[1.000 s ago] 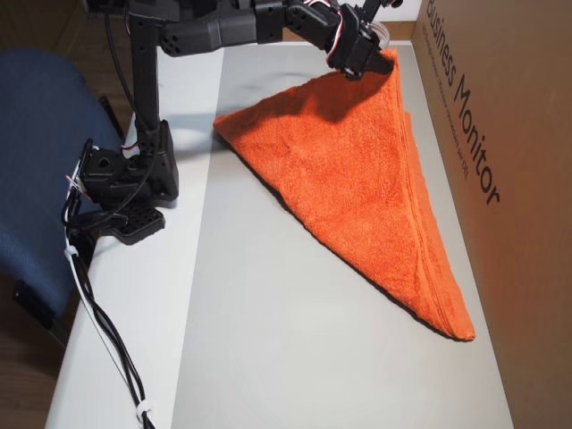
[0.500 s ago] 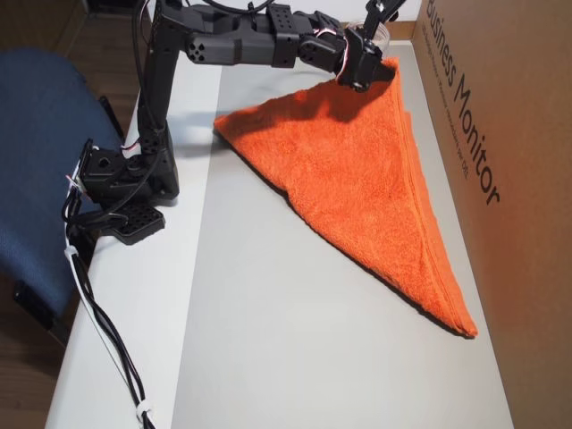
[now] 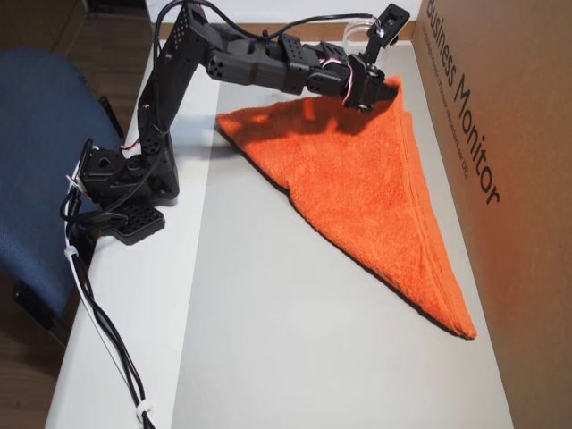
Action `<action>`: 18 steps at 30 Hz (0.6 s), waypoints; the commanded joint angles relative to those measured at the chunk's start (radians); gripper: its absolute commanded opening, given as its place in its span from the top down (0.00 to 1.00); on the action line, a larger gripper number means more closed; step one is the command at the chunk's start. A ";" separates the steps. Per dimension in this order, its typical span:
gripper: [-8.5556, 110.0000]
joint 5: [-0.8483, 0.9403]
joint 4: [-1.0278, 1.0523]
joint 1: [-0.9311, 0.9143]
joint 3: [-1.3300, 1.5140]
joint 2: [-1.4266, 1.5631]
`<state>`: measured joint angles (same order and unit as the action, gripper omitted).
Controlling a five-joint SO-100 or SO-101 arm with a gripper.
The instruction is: Fold the blanket.
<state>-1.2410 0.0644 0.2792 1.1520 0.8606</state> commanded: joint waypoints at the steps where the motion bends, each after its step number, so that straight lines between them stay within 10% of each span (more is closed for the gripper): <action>1: 0.93 0.005 -0.025 0.006 -0.112 -0.038; 18: 0.93 -0.011 -0.023 -0.005 -0.255 -0.216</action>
<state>-1.2471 0.0614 0.2792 0.9388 0.6289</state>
